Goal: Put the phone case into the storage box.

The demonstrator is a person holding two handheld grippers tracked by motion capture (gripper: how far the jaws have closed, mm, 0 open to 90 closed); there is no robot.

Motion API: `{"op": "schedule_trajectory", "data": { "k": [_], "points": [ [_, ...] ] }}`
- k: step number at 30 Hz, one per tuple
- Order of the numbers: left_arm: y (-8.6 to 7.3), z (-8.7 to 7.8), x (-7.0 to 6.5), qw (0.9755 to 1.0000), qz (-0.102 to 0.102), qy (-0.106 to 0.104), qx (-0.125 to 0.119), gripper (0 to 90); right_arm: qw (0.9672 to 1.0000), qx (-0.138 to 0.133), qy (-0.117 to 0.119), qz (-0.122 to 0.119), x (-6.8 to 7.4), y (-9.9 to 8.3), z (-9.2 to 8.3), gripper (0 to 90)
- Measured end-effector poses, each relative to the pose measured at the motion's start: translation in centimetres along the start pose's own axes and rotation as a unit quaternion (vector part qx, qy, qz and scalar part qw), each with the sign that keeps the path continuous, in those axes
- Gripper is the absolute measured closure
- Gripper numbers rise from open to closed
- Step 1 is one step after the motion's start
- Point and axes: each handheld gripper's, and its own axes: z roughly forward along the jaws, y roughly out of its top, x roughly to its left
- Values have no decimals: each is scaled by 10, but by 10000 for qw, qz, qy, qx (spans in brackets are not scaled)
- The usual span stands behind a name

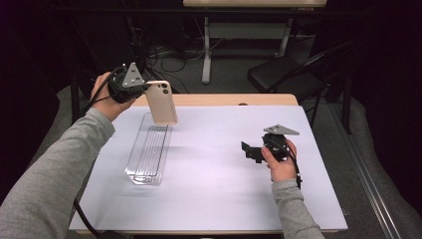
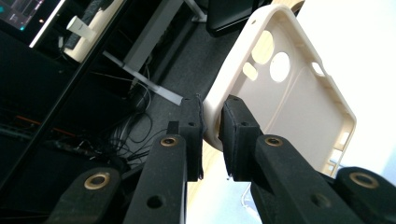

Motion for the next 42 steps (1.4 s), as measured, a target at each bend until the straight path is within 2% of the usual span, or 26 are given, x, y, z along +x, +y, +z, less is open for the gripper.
{"op": "schedule_trajectory", "data": {
  "k": [7,16,32,42],
  "points": [
    [-7,-2,1,9998,140,170,13,799,10000,24,-15,-10,0,-1,1,36],
    [-18,2,4,9993,182,328,5,799,10000,39,-7,-35,1,-2,4,36],
    [-36,16,5,9991,179,381,59,799,10000,34,-47,-17,-1,-3,3,37],
    [-46,22,2,9986,198,482,85,799,10000,38,-71,-35,-2,-5,3,38]
  ]
}}
